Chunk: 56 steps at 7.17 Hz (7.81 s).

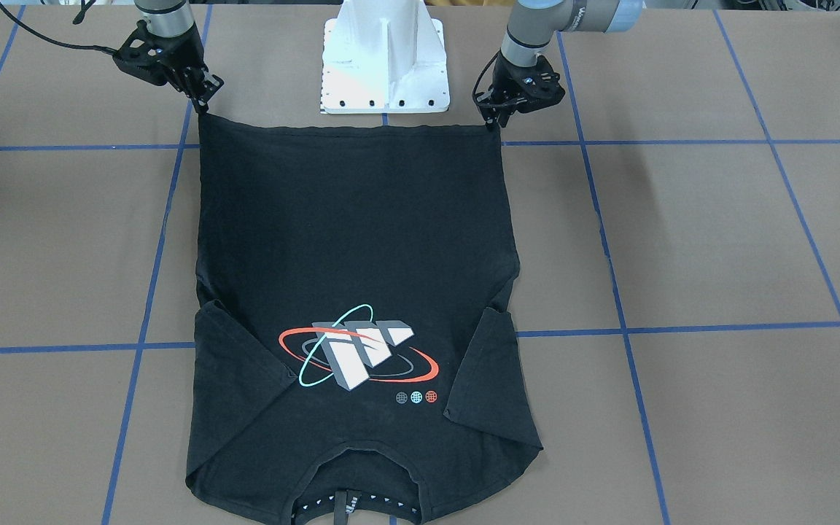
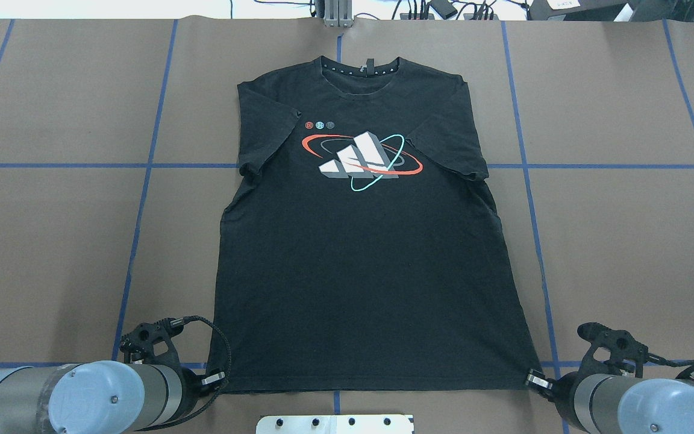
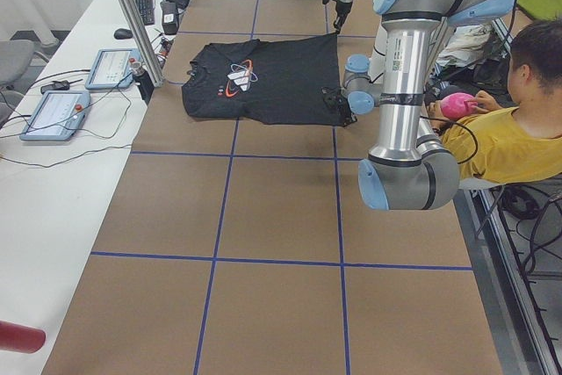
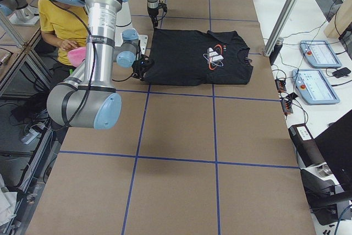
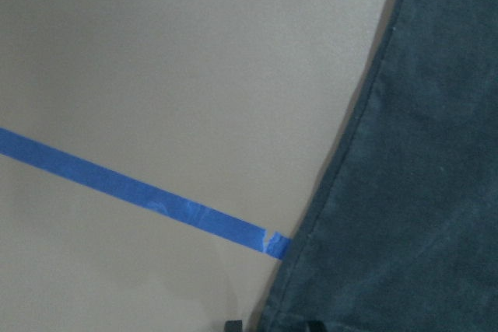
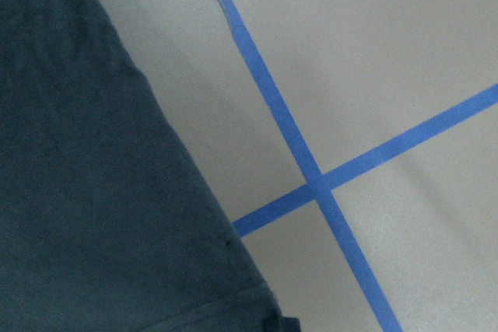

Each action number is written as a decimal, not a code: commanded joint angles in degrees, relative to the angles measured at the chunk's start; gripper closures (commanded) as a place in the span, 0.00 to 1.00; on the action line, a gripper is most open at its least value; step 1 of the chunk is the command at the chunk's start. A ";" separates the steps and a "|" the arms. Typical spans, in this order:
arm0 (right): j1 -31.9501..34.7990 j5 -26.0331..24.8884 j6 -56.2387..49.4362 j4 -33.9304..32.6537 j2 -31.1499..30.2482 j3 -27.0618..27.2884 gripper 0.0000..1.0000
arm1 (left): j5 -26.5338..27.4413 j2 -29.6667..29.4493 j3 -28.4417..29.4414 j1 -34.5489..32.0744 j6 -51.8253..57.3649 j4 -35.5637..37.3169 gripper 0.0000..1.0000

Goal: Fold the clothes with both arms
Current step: 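Grasp both hem corners with the left and right grippers, then lift the hem with both grippers and fold it toward the collar, then move the right gripper down to the folded shirt's side edge nearest it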

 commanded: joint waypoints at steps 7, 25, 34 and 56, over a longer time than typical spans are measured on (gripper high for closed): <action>-0.14 2.30 0.00 0.00 -6.08 8.10 1.00 | -3.48 6.64 -15.10 -0.84 0.08 0.65 1.00; 50.40 22.10 -35.86 -16.09 54.62 -53.63 1.00 | -11.93 -24.27 34.47 -40.92 18.62 -20.77 1.00; 46.10 16.26 -29.49 -6.95 48.57 -48.15 0.01 | -7.45 -30.26 47.45 -43.82 20.91 -33.20 0.35; 28.44 15.29 -1.32 17.40 11.08 -14.68 1.00 | -8.33 -29.91 42.00 -43.65 20.47 -27.75 0.34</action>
